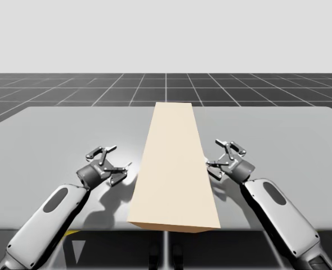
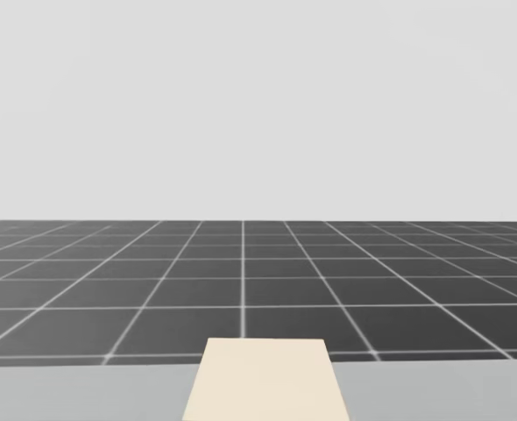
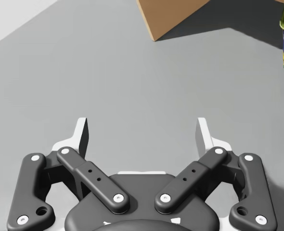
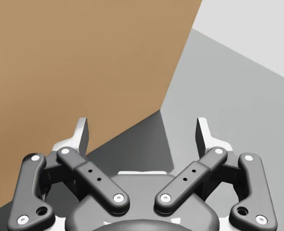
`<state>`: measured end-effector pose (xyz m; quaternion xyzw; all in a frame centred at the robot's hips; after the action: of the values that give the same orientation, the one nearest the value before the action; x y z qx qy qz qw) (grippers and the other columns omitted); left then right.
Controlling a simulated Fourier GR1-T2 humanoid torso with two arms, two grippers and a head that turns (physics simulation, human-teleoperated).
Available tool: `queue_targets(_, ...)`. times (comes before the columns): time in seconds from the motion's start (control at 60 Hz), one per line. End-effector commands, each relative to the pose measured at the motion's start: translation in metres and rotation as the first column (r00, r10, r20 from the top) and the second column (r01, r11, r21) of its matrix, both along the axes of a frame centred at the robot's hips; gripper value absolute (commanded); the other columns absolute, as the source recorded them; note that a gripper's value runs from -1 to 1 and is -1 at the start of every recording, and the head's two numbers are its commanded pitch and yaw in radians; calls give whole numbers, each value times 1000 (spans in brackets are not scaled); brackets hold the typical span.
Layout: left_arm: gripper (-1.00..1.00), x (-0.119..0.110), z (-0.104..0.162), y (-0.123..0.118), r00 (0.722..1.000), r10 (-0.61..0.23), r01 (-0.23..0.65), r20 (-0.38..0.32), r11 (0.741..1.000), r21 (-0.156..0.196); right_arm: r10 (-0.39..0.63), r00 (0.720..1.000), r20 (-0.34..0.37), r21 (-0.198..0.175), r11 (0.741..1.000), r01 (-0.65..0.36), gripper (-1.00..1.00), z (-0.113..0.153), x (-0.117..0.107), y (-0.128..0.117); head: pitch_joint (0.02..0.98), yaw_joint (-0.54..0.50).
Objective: Retrieve the object from inside the box.
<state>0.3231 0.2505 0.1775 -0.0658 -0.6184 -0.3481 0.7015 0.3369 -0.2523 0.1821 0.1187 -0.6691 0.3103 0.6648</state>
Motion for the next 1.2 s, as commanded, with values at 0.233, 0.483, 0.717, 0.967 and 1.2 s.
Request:
queue_targets(0.233,-1000,-34,3,-83,954,-298,299,25,950,-86,124,991,47,7,992,-125,-1000,-1,-11,15,108,-54)
queue_targets(0.483,-1000,-10,-18,-93,915,-404,400,8,903,-156,160,984,80,11,987,-162,-1000,-5,-14,18,117,-39)
queue_targets(0.717,-1000,21,-32,-114,887,-460,457,46,858,-232,189,976,107,43,980,-194,-1000,-10,-18,22,129,-35)
queue_targets(0.967,-1000,47,-55,-127,893,-449,434,7,858,-274,224,972,66,48,973,-228,-1000,-18,-23,10,151,-35)
queue_targets(1.2,-1000,60,-66,-138,889,-457,430,-28,855,-288,220,975,38,44,974,-222,-1000,-20,-24,-6,159,-34)
